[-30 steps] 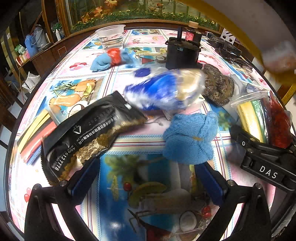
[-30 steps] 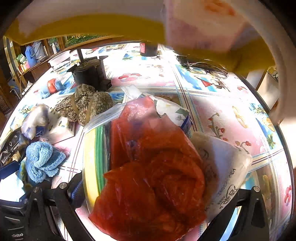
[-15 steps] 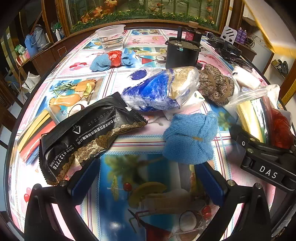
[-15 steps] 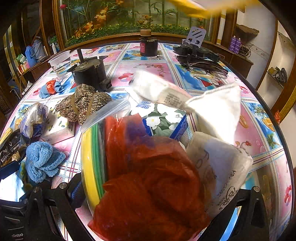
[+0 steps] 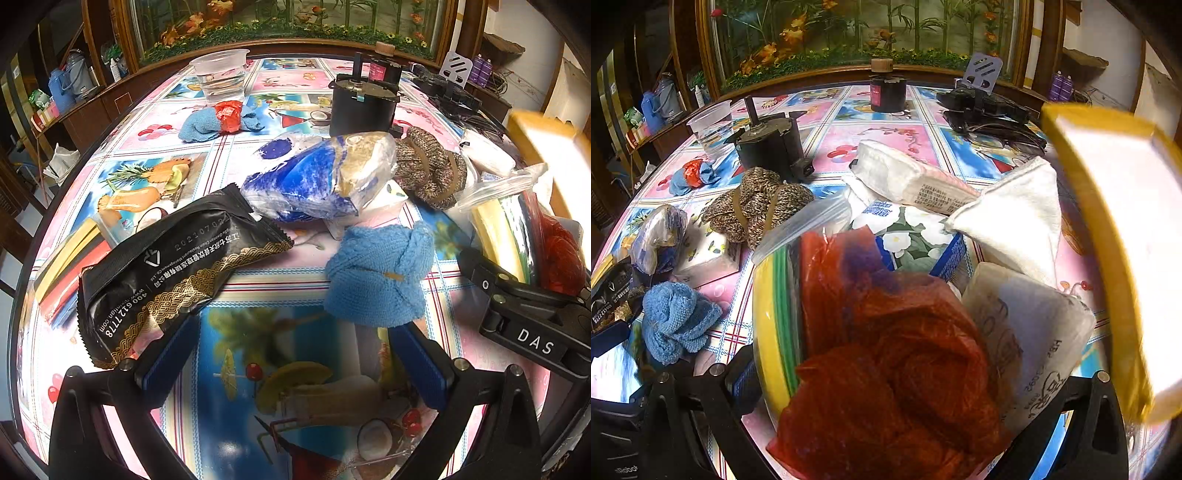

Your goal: Organize soft objects

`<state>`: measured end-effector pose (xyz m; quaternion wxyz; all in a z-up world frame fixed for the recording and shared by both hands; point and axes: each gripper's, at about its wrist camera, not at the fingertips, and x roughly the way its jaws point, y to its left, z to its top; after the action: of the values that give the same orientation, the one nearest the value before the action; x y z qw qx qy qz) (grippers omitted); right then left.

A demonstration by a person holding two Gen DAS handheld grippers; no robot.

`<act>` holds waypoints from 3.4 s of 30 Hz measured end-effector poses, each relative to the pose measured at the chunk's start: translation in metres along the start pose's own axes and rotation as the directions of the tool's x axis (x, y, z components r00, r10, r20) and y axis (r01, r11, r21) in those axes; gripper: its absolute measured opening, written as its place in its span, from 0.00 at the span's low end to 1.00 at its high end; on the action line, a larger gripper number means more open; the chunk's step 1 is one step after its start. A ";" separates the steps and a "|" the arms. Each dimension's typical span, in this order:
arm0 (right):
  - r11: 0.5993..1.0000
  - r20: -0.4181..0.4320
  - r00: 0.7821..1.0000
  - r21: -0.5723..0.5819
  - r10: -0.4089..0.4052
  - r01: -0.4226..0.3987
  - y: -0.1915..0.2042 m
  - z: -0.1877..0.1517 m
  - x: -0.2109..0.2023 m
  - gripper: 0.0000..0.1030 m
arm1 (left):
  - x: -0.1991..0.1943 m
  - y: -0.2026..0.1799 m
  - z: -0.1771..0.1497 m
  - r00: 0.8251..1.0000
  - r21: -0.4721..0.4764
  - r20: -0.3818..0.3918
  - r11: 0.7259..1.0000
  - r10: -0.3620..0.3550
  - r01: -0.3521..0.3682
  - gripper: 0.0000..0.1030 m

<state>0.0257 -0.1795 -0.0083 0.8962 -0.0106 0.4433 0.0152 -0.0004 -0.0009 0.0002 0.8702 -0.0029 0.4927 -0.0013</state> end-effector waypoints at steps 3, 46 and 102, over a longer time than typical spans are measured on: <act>1.000 0.000 1.000 0.000 0.000 0.000 0.000 0.000 0.000 1.00 | 0.000 0.000 0.000 1.000 0.000 0.000 1.000 0.000 0.000 1.00; 0.949 -0.088 0.964 -0.172 0.251 -0.263 -0.021 -0.024 -0.055 1.00 | -0.001 0.001 -0.006 1.000 0.025 -0.006 0.999 -0.023 0.024 1.00; 0.922 0.152 0.913 -0.142 0.379 -0.360 -0.072 -0.033 -0.115 1.00 | -0.059 0.141 -0.018 0.983 -0.013 0.156 0.995 -0.098 0.101 0.45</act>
<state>-0.0681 -0.2545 0.0635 0.9109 0.0251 0.3544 0.2101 -0.0462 0.1401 0.0403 0.9046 -0.0365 0.4229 -0.0395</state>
